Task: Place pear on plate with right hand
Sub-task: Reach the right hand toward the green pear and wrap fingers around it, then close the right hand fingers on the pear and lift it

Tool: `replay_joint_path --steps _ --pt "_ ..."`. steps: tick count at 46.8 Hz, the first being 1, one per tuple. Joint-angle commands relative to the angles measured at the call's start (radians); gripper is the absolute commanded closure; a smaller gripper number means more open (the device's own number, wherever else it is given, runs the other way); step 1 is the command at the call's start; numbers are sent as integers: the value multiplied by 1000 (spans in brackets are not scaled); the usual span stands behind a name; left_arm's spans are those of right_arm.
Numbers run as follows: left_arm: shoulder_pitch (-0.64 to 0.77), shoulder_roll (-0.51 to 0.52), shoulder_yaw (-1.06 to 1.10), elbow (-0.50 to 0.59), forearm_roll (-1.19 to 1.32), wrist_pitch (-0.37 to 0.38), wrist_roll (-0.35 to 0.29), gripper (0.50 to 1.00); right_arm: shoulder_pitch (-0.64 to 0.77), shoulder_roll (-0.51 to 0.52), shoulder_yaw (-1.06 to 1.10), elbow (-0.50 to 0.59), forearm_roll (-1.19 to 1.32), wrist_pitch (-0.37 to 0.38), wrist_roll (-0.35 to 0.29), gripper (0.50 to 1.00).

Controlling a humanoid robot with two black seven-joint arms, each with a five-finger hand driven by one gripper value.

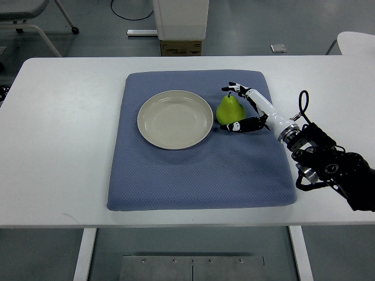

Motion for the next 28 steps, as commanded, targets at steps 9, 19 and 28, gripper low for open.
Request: replay_joint_path --steps 9,19,28 --pt "0 0 1 0 0 0 0 500 -3 7 -38 -23 0 -15 0 576" --pt "0 0 -1 0 0 0 0 500 -5 13 -43 -37 0 -28 0 617" --pt "0 0 -1 0 0 0 0 500 -5 24 -60 -56 0 -51 0 643"
